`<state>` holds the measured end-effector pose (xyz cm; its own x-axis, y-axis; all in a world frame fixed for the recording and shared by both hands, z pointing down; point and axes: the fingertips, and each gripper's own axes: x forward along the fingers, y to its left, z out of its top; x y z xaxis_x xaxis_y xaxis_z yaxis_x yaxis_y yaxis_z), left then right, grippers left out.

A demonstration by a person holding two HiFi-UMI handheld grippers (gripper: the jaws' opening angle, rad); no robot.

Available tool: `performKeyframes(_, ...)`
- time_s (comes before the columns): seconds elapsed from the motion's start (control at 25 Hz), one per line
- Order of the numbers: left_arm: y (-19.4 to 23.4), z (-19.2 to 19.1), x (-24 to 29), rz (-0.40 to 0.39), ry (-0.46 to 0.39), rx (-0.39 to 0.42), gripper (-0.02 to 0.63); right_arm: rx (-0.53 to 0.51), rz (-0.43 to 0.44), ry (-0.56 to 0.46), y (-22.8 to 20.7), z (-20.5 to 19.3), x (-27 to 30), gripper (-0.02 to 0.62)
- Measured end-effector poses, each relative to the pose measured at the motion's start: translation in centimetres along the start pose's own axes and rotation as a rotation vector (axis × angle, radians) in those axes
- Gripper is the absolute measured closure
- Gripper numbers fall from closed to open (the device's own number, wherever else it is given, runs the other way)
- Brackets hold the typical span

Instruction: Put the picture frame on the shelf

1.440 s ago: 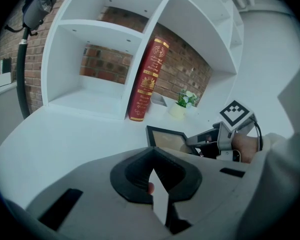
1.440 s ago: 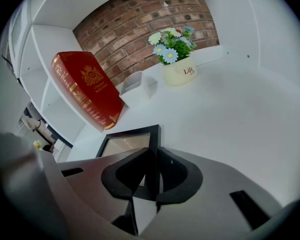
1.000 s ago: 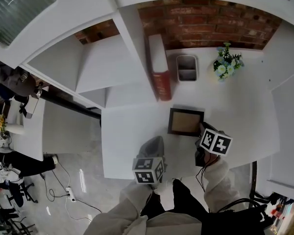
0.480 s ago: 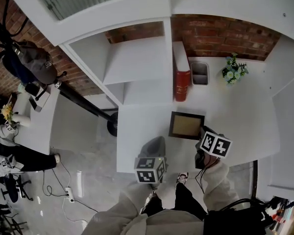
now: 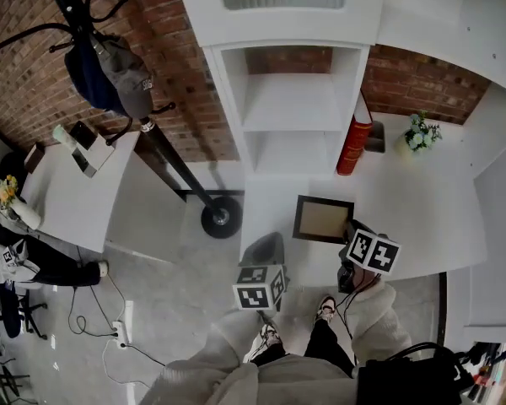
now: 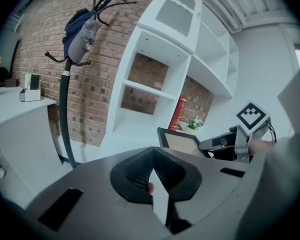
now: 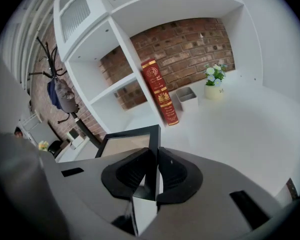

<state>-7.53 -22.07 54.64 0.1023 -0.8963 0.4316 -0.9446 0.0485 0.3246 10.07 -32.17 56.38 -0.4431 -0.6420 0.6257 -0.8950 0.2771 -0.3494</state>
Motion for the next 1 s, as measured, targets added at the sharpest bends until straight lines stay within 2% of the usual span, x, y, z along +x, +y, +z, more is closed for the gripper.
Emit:
performKeyframes(0.28, 4.9, 1.0, -4.5, -0.008, -0.029, 0.016, 0.603, 0.021, -0.013, -0.056, 5.3, -2.1, -2.2, 0.52)
performKeyframes(0.48, 7.0, 1.2, -5.4, 0.001, -0.027, -0.024, 0.603, 0.01, -0.027, -0.049, 7.1, -3.1, -2.7, 0.52)
performKeyframes(0.84, 8.6, 1.2, -1.8, 0.028, 0.0, -0.075, 0.603, -0.006, -0.034, -0.016, 6.8, -1.6, 0.9, 0.522)
performKeyframes(1.0, 9.3, 3.1, 0.6, 0.042, -0.01, -0.059, 0.603, -0.014, -0.021, -0.012, 6.9, 0.5, 3.2, 0.522)
